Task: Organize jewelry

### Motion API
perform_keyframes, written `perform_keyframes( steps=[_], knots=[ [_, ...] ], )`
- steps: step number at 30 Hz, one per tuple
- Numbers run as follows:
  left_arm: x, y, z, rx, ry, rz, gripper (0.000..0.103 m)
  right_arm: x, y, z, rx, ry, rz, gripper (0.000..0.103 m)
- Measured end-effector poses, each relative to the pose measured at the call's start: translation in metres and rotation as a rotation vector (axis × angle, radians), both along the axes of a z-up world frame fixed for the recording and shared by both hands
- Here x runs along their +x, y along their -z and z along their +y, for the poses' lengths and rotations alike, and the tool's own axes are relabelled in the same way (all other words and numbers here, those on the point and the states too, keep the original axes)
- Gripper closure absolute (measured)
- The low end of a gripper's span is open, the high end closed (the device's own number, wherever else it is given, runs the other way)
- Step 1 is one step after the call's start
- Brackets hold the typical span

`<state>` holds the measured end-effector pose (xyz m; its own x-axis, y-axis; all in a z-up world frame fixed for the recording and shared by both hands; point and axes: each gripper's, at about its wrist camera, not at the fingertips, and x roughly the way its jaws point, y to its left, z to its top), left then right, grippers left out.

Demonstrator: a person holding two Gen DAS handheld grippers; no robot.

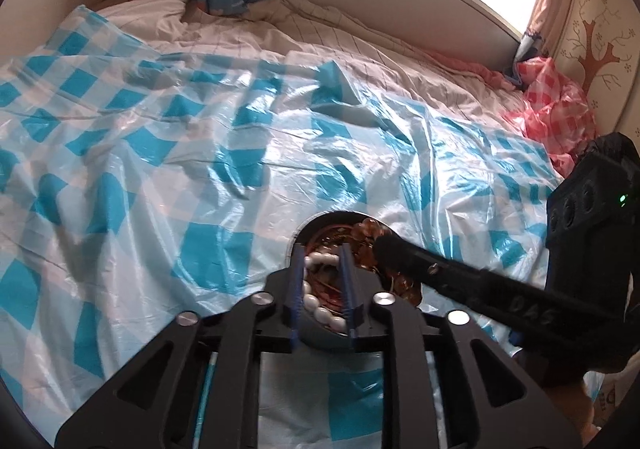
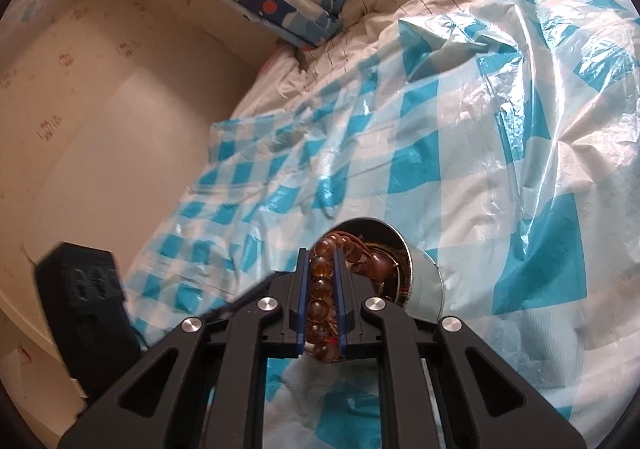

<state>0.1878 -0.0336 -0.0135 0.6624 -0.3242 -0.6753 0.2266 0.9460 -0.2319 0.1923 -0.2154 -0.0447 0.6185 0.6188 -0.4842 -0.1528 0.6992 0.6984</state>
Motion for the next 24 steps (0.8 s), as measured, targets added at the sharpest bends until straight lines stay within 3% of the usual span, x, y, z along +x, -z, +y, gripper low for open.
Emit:
perform_keyframes(
  steps=[3, 7, 11, 20, 24],
  knots=[
    [-0.002, -0.004, 0.007, -0.008, -0.02, -0.01, 0.08, 0.003, 0.002, 0.009, -0.064, -0.017, 0.007, 0.09],
    [-0.006, -0.008, 0.011, -0.006, -0.029, -0.017, 0.078, 0.001, 0.002, 0.022, -0.167, -0.036, 0.002, 0.08],
    [-0.014, -0.012, 0.016, -0.001, -0.046, -0.025, 0.067, -0.006, -0.006, 0.031, -0.255, -0.036, -0.038, 0.073],
    [-0.052, -0.008, 0.037, 0.048, -0.056, 0.017, 0.066, -0.047, -0.033, 0.013, -0.349, 0.08, -0.076, 0.066],
    [-0.079, -0.01, 0.038, 0.083, -0.04, 0.029, 0.059, -0.082, -0.043, 0.01, -0.419, 0.126, -0.087, 0.06]
  ],
)
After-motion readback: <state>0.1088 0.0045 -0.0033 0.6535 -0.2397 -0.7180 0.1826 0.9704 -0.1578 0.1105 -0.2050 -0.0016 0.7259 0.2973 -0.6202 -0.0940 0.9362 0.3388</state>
